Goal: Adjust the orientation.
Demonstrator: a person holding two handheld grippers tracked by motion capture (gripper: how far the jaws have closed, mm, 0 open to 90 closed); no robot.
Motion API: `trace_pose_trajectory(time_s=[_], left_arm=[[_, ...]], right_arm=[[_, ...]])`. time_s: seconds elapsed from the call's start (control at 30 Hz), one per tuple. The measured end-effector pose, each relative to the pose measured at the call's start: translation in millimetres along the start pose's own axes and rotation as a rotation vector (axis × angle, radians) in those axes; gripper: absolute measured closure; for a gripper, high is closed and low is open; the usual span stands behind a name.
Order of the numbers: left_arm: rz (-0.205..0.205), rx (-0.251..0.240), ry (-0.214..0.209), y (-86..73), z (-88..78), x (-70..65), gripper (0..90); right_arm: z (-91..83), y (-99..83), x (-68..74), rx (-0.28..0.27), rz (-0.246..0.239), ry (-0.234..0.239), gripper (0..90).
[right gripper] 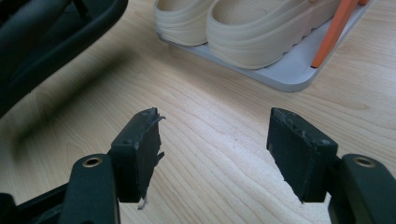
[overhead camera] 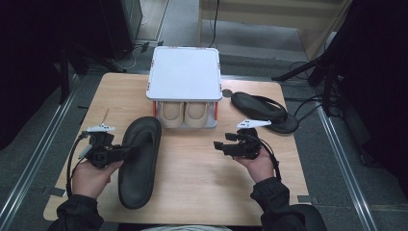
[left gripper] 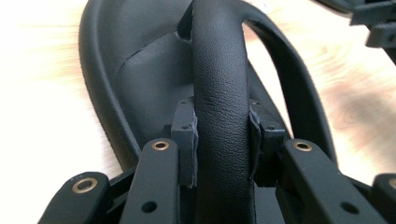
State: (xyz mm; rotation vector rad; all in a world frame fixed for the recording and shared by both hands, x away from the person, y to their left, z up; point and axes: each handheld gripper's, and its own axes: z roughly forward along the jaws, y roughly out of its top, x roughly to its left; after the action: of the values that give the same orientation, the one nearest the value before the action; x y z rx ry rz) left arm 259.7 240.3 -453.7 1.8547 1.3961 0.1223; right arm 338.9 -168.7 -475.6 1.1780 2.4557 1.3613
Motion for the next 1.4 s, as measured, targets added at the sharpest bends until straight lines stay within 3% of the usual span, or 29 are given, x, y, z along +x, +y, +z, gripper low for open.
trace_pose_trajectory(time_s=[0.27,0.67,1.03,1.3,1.4], left_arm=[[0.035,0.037,-0.014,-9.9,22.5,-14.2,68.6],[0.034,0.069,-0.038,-15.5,50.1,-22.4,68.6],[0.051,0.098,-0.006,-15.5,79.0,-30.6,68.6],[0.056,0.102,-0.009,-18.0,84.3,-34.7,67.3],[0.058,0.101,-0.024,-17.4,83.7,-35.0,59.3]], right_arm=[[-0.2,-0.2,0.4,0.0,0.003,-0.004,35.3],[-0.4,-0.3,0.1,-0.001,0.004,-0.008,35.4],[-0.3,-0.7,0.0,0.003,0.007,-0.006,35.4],[-1.1,-0.7,-0.3,-0.002,0.006,-0.007,35.4],[-1.7,-0.8,-1.3,-0.005,0.008,-0.008,35.4]])
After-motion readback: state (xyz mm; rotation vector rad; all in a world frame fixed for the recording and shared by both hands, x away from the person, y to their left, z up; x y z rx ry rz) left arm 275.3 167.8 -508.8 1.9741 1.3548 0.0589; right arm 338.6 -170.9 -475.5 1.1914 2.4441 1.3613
